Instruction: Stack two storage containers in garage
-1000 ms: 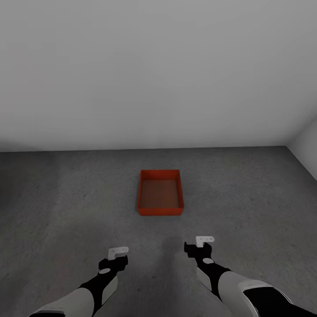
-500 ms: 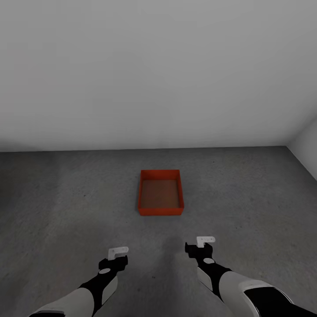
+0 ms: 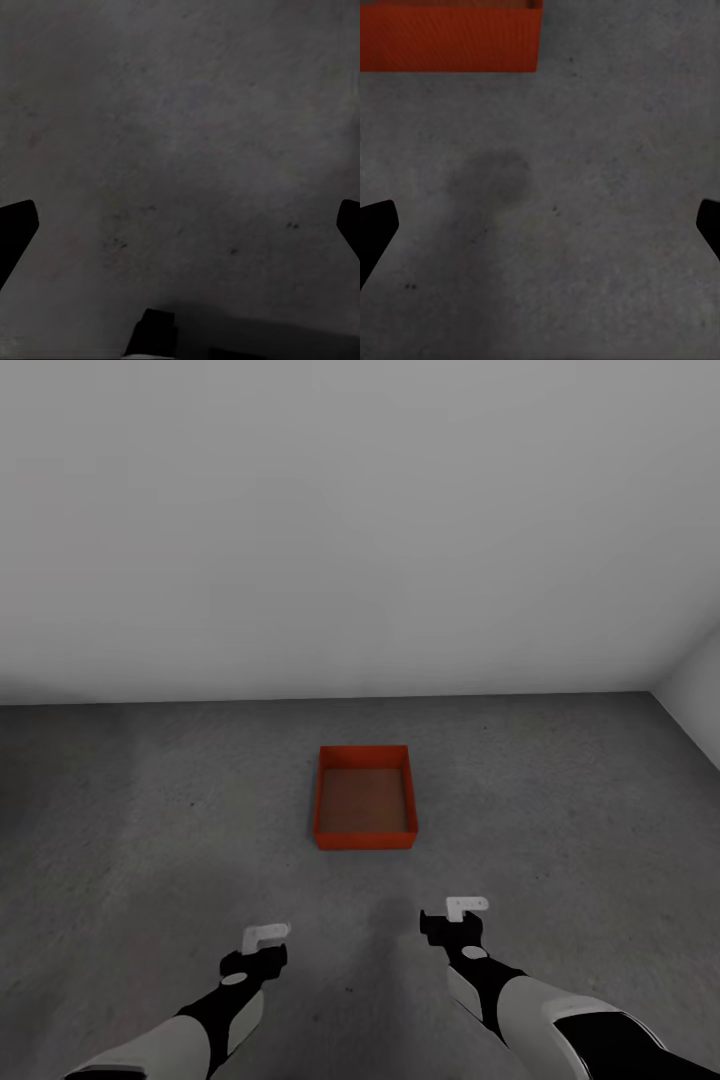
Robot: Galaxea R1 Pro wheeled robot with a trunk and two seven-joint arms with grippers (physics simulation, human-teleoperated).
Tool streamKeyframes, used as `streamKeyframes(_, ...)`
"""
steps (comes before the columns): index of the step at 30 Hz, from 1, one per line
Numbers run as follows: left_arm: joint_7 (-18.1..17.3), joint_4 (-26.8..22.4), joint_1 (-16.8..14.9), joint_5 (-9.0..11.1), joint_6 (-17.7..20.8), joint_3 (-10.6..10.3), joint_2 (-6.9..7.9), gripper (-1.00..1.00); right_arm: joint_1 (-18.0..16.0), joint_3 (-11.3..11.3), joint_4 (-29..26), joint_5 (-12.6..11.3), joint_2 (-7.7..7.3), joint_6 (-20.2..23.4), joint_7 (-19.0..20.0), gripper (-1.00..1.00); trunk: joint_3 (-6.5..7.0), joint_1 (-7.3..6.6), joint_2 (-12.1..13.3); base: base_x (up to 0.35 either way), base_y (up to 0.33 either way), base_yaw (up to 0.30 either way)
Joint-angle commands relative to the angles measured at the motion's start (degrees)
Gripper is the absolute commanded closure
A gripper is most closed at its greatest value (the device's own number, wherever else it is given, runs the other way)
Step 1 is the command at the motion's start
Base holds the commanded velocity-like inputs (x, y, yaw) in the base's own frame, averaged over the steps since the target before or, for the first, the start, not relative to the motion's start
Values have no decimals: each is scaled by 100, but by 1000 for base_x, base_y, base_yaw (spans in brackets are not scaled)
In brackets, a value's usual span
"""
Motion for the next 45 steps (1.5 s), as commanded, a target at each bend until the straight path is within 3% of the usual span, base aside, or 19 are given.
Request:
streamKeyframes(1,9,20,-4,37,-25,-3,10,-100,-7,43,18,-13,2,-18,-28,-100,-4,1,-4,0,0,0)
streamKeyframes(6,11,67,-4,50,-25,-5,65,-100,-7,45,18,1,-31,34,-33,-100,-4,1,-4,0,0,0)
streamKeyframes(8,12,83,-4,69,-25,-6,90,-100,-7,46,18,-2,-126,53,-25,-100,-4,1,-4,0,0,0)
streamKeyframes(9,12,165,-4,112,-25,-7,128,-100,-7,49,19,-21,-254,53,-18,-100,-4,1,-4,0,0,0)
streamKeyframes(14,17,298,-4,164,-21,-1,205,-100,-7,46,18,-36,-429,53,-14,-100,-4,1,-4,0,0,0)
streamKeyframes(19,14,329,-4,389,-8,-5,435,-100,64,51,18,-33,-591,59,6,-100,-4,1,-4,0,0,0)
streamKeyframes(22,-1,451,3,629,-7,-7,642,-100,298,52,18,-32,-658,61,15,-100,-4,1,-4,0,0,0)
streamKeyframes(26,-11,554,38,800,-2,-7,810,-100,660,52,18,-31,-685,69,19,-100,-4,1,-4,0,0,0)
streamKeyframes(31,-13,585,39,852,17,-9,893,-100,1219,52,23,-31,-693,139,20,-100,-4,1,-4,0,0,0)
streamKeyframes(36,-19,591,95,861,49,-9,912,-100,1646,52,26,-31,-668,512,20,-100,-4,1,-4,0,0,0)
streamKeyframes(39,-16,592,271,862,79,-10,919,-100,1875,52,26,-29,-636,860,20,-100,-4,1,-4,0,0,0)
streamKeyframes(41,-20,591,548,862,131,-10,922,-100,2138,52,26,-21,-614,1112,23,-100,-4,1,-4,0,0,0)
streamKeyframes(42,-25,594,864,863,177,-12,924,-100,2422,52,26,-15,-600,1215,33,-100,-4,1,-4,0,0,0)
streamKeyframes(45,-60,598,1215,863,210,-14,924,-100,2749,52,26,-27,-592,1223,96,-100,-3,1,-4,0,0,0)
